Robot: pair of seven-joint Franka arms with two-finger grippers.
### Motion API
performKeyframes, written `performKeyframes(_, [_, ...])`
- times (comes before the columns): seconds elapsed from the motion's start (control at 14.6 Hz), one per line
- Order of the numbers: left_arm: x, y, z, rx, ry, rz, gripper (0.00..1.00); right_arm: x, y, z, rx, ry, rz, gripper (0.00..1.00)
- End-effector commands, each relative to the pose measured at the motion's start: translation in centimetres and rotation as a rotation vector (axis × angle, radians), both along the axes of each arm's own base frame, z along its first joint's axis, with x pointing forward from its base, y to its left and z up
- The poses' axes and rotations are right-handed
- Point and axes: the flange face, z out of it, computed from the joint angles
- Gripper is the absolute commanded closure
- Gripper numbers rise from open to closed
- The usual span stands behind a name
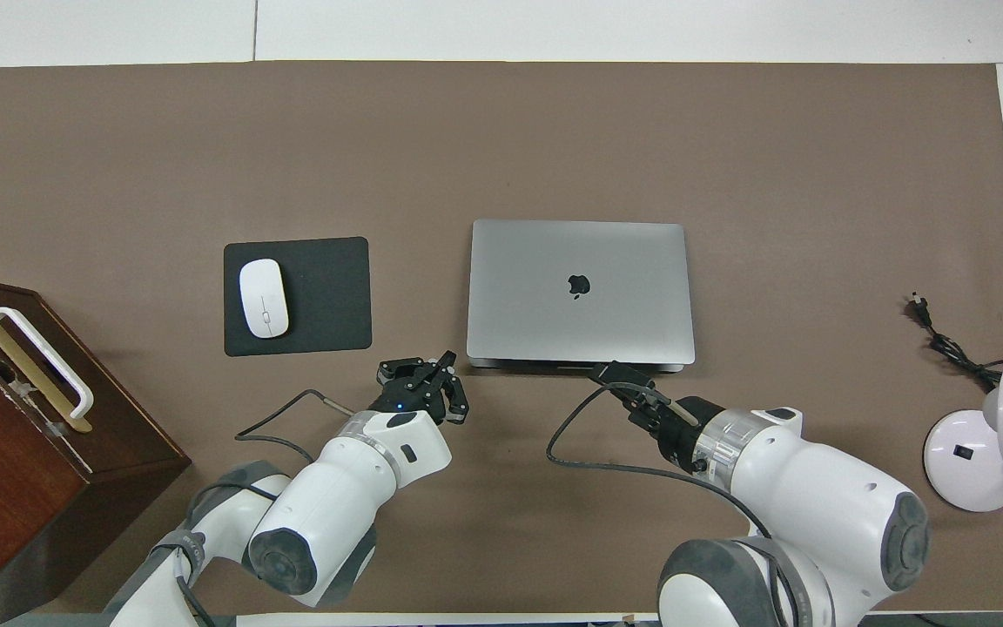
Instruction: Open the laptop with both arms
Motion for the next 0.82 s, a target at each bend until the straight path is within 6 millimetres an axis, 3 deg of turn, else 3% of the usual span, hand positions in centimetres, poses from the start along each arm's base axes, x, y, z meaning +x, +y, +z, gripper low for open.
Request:
performKeyframes(0.0, [1.2, -0.9, -0.3, 0.012, -0.041, -0.045, 1.0, 0.2, -0.8, -0.8, -0.036, -0.032, 0.046, 0.0])
performKeyframes(0.21, [1.8, -1.6, -0.2, 0.015, -0.056, -0.067, 1.0, 1.1, -2.5, -1.2, -0.108, -0.114, 0.141, 0.0])
performKeyframes(0.41, [1.9, -1.7, -0.6, 0.033, -0.062, -0.1, 1.0, 1.3, -2.8, -0.8, -0.136, -0.171, 0.15, 0.0])
performKeyframes(0.76, [2.7, -2.0, -1.4, 0.047, -0.067, -0.119, 1.0, 1.4, -3.1, -1.0, -0.099, -0.156, 0.015, 0.0])
